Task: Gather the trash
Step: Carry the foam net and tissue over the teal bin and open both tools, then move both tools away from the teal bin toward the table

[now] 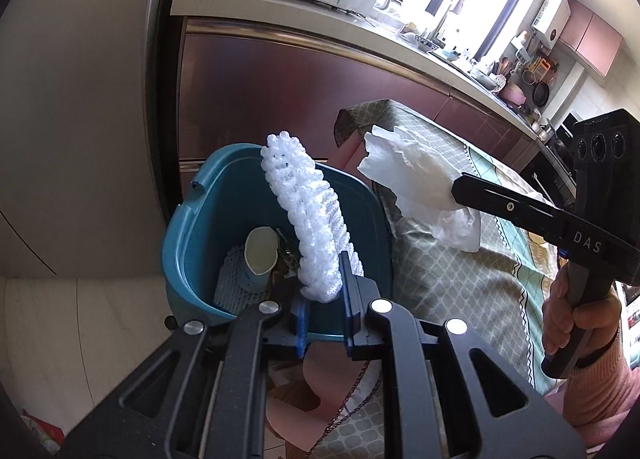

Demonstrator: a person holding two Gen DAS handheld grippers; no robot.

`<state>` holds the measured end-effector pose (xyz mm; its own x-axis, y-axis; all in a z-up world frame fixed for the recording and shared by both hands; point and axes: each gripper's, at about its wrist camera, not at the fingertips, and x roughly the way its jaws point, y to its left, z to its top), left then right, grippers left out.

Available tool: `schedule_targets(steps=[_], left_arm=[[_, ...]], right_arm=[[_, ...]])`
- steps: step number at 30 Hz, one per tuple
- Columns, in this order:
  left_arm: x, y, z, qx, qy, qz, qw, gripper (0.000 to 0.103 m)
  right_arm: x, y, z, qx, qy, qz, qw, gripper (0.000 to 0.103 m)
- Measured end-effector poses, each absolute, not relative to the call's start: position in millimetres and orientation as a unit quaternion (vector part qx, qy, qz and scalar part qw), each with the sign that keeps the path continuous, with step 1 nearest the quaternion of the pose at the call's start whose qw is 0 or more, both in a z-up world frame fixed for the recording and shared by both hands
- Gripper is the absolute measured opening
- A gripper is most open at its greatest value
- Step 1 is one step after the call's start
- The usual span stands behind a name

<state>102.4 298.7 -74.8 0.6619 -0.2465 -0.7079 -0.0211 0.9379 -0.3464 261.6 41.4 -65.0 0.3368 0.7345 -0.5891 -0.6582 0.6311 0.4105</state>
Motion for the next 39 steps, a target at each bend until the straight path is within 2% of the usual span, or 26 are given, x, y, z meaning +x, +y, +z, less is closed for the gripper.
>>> schedule_targets(steps=[18,21,23,24,39], left_arm=[[128.0,292.3,-132.2,-0.163,0.463,-0.05,0.87,0.016],[133.5,289.2,-136.8,-0.167,0.466,-0.053,0.867,0.025],[135.4,289.4,-140.1,-0.169,0.469,-0.053,0.865,0.035],[137.0,288.3,-141.1,-0.168,0.469,-0.05,0.865,0.036],[134.0,282.8,-128.4,-0.173,0.445,-0.051,0.877,0.036]], right_arm=[[297.5,82.4,-105.0,0.027,0.45,0.389,0.803,0.005],[301.8,84.8,-104.3,0.029,0.45,0.383,0.806,0.009],[302.7,85.1,-104.7,0.029,0.45,0.382,0.807,0.011],[302.4,85.0,-104.9,0.03,0.45,0.383,0.807,0.011],[283.1,58.8,-98.3,0.045,0.44,0.395,0.805,0.02]])
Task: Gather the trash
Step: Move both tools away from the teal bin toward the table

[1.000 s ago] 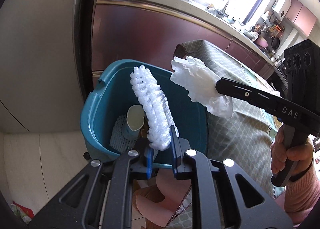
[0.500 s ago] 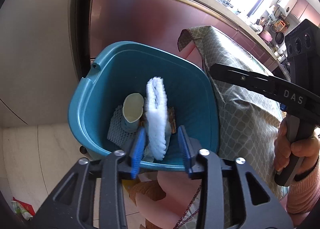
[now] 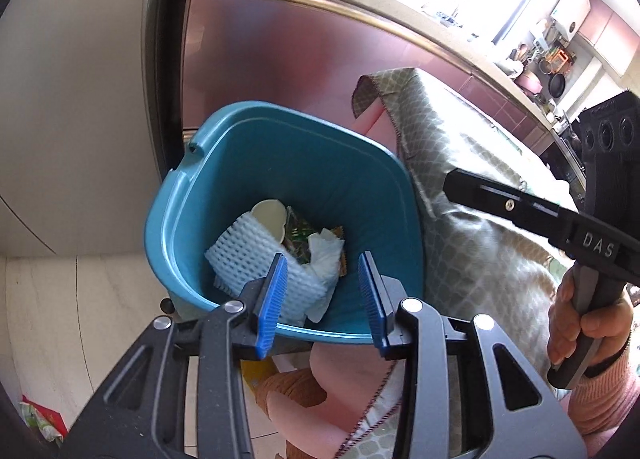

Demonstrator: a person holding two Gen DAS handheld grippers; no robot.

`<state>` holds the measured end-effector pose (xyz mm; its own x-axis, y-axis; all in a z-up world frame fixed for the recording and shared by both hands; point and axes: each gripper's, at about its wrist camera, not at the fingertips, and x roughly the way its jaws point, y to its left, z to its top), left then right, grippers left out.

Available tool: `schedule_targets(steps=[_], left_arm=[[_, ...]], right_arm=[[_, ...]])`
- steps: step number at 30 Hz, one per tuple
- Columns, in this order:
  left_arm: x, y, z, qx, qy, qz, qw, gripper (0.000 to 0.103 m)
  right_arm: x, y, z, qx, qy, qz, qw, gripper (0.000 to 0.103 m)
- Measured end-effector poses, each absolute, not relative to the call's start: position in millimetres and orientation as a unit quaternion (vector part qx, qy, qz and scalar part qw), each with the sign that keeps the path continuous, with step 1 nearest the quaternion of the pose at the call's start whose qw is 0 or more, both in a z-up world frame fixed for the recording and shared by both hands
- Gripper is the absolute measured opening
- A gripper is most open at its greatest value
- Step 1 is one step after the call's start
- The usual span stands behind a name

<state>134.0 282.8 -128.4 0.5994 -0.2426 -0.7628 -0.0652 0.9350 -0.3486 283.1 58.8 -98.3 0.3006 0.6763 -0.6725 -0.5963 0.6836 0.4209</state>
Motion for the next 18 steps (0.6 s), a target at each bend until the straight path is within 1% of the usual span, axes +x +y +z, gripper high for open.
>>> schedule_targets(steps=[10,13,16,18], left_arm=[[121.9,253.9,-87.5,-0.164,0.394,-0.098,0.899,0.041],[122.0,237.3,-76.5,-0.161,0.384,-0.122,0.901,0.042],[125.0,213.0,-68.5,-0.154,0.381,-0.149,0.899,0.042],[129.3,193.3,-64.3,-0.147,0.381,-0.169,0.897,0.042]], right_arm=[[250.3,13.9,-72.3,0.064,0.406,0.401,0.819,0.024],[239.5,-9.7,-62.4,0.077,0.39,0.395,0.828,0.025],[227.7,-38.9,-54.6,0.09,0.378,0.383,0.838,0.028],[220.2,-59.8,-51.1,0.098,0.372,0.372,0.845,0.028]])
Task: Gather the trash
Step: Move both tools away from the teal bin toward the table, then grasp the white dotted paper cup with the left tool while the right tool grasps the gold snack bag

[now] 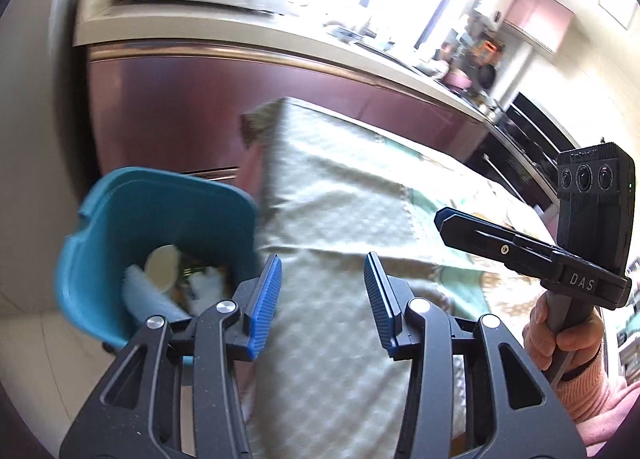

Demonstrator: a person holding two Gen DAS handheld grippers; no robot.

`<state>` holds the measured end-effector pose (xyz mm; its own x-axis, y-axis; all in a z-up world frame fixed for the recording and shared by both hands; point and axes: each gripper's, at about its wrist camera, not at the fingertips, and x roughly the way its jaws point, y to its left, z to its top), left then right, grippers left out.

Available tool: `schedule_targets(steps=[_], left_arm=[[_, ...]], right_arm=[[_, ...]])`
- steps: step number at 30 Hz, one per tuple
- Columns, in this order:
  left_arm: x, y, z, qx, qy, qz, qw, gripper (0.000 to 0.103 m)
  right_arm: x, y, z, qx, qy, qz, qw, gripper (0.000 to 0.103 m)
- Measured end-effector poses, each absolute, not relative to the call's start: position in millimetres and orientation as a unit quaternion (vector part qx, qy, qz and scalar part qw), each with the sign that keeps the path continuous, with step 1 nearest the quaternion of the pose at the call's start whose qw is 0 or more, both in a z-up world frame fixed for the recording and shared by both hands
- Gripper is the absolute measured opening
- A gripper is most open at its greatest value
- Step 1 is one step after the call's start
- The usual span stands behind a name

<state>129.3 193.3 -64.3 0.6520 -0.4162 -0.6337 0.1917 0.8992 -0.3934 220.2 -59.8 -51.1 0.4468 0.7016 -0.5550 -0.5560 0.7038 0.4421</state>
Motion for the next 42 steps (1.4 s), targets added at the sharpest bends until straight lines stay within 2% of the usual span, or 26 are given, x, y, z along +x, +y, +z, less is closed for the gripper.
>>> schedule_targets(steps=[15,30,37,40,42], left_arm=[[154.9,42.5,-53.7,-0.094,0.403,-0.266,0.871,0.042],[200.9,-44.7,-66.0,-0.044,0.433,-0.26,0.862,0.042],[221.6,-69.2,-72.9,-0.03,0.442,-0.248,0.861,0.042],[228.1,-76.7,-75.5,-0.027,0.447,-0.244,0.86,0.042],[231.6,-80.7,-76.9,-0.023,0.448,-0.241,0.861,0.042]], right_arm=[[185.2,-225.9,-56.6,0.161,0.352,0.23,0.893,0.034],[166.4,-341.5,-77.9,0.214,0.337,0.097,0.912,0.038],[164.2,-377.2,-89.3,0.237,0.338,0.067,0.908,0.042],[166.6,-385.7,-96.4,0.244,0.345,0.058,0.904,0.051],[170.2,-390.4,-102.5,0.254,0.354,0.058,0.898,0.052]])
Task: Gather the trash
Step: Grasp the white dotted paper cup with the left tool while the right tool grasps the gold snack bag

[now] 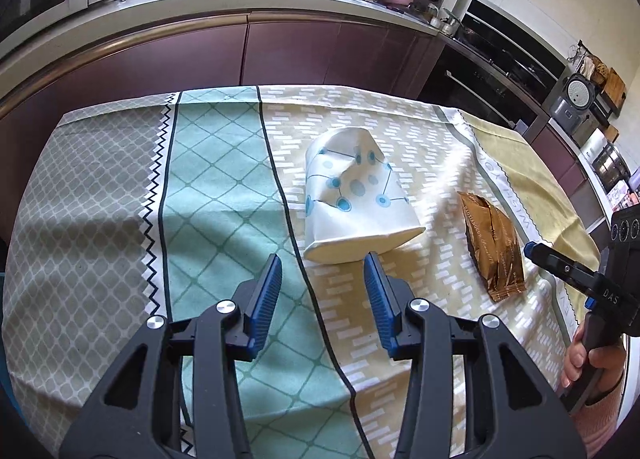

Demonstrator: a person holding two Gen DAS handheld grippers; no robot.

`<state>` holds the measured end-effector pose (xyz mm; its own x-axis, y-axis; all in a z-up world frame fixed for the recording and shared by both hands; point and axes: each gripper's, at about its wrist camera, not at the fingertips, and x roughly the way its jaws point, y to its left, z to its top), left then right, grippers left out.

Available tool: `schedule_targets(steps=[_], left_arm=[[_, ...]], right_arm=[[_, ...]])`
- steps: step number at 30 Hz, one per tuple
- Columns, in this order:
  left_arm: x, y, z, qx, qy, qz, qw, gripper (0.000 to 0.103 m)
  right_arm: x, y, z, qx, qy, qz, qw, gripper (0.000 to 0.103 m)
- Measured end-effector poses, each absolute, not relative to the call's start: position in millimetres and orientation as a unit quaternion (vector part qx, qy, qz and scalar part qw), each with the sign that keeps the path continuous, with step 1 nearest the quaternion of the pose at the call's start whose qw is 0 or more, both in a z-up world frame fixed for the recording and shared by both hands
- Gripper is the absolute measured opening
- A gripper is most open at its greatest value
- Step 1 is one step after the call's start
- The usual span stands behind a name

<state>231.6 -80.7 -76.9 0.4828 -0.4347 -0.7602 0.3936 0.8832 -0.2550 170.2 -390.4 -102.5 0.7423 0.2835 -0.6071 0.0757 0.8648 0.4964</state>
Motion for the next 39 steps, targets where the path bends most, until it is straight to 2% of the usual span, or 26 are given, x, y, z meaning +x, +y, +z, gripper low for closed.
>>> schedule_targets(steps=[15,17,20,24,25,31,39], left_arm=[[251.5,-97.1,-86.1,-0.014,0.458,-0.236,0.857,0.018],[252.8,-98.4,-87.8,-0.014,0.46,-0.238,0.855,0.012],[251.7,-98.1,-88.6,-0.015,0.457,-0.239,0.857,0.011],[249.0,-96.4,-86.1,-0.02,0.453,-0.243,0.857,0.009],[247.4,-94.7,-85.2,-0.022,0.452,-0.244,0.858,0.009],[236.8,-85.4,-78.1,-0.025,0.443,-0.246,0.862,0.008],[216.7,-63.7,-61.3,-0.039,0.426,-0.25,0.868,0.007]], right_arm=[[186.4,-390.3,-115.0,0.279,0.367,0.077,0.884,0.051],[186.5,-389.4,-115.5,0.279,0.368,0.078,0.883,0.044],[188.3,-387.1,-117.2,0.279,0.375,0.083,0.88,0.032],[188.7,-385.8,-117.1,0.28,0.376,0.086,0.879,0.023],[188.6,-385.5,-116.9,0.28,0.375,0.086,0.879,0.016],[185.8,-381.9,-112.2,0.28,0.363,0.1,0.883,0.008],[176.7,-366.9,-90.4,0.269,0.338,0.125,0.893,0.007]])
